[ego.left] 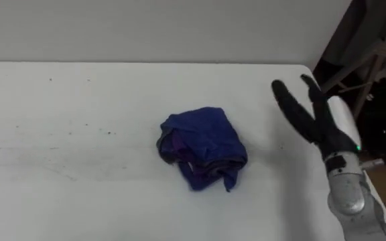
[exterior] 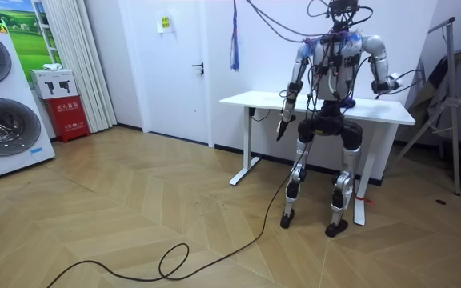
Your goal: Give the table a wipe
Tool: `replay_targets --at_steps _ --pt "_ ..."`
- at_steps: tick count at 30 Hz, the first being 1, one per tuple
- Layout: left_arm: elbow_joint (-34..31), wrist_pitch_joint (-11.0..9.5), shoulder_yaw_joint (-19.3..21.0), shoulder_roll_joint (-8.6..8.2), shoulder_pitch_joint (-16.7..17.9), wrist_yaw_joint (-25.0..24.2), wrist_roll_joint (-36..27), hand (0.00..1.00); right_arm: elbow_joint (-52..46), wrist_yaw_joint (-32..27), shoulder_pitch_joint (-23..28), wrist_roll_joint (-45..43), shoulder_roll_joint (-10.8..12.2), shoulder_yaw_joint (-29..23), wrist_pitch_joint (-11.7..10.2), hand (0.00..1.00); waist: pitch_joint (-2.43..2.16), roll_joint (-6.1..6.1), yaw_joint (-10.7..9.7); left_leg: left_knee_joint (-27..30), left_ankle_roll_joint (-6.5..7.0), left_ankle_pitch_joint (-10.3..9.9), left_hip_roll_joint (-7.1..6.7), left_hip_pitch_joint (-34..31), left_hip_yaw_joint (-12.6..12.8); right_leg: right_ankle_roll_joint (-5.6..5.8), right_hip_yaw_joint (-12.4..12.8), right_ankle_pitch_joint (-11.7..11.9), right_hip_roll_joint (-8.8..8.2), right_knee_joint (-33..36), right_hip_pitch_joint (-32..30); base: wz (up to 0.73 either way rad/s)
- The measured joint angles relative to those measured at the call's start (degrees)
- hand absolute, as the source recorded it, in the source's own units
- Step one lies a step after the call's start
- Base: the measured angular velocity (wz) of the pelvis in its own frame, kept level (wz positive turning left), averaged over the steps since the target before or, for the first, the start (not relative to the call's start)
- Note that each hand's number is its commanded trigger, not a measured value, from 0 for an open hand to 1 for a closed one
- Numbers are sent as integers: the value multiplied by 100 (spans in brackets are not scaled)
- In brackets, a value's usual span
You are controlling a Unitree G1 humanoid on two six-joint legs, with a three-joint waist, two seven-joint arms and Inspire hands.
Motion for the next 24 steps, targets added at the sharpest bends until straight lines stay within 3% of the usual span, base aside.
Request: replay_targets --at_steps 3,6,8,9,11,14,16,20,24 --pt "-22 -10 270 24 70 -113 -5 0 0 -260 0 314 -84 -547 4 0 -3 -8 -123 -1 0 0 0 -1 25 11 22 -7 3 7 -22 -6" --pt "-26 -40 492 94 163 -262 10 0 0 -474 0 203 -332 -951 9 0 3 -25 -260 1 1 1 -6 -5 73 26 111 -34 -1 90 -108 -10" --pt "-30 -43 766 106 198 -288 40 0 29 -590 1 218 -435 -1303 15 0 0 -88 -361 -1 1 1 -14 -19 79 24 120 -68 -9 97 -127 0" --pt "-34 -43 881 132 235 -288 36 0 98 -720 2 219 -471 -1561 35 0 -22 -139 -406 1 1 1 -14 -32 90 24 127 -83 -8 105 -144 -4" --pt "-34 -42 896 209 348 -287 36 0 367 -952 5 251 -563 -1830 65 0 -34 -215 -463 2 1 1 -13 3 163 21 167 -104 -7 144 -147 -10" --pt "-37 -35 959 281 449 -285 36 0 983 -1345 3 731 -668 -2252 81 0 -6 -325 -571 1 1 1 -14 25 212 20 220 -107 -4 162 -153 -7" --pt "-37 -33 995 348 437 -279 63 0 1833 -1542 14 983 -773 -2546 79 0 -32 -375 -640 5 0 -1 -13 11 218 20 238 -107 -5 178 -172 0" --pt "-9 -23 1024 427 442 -280 167 0 2808 -1660 166 1353 -934 -2774 260 0 -29 -348 -728 -3 5 -8 -13 9 247 19 286 -109 1 190 -178 0" --pt "2 85 1333 444 483 -281 223 0 4403 -1686 393 1859 -1112 -2939 417 0 -43 -379 -780 -3 -1 -61 7 17 249 7 284 -179 4 306 -203 0"
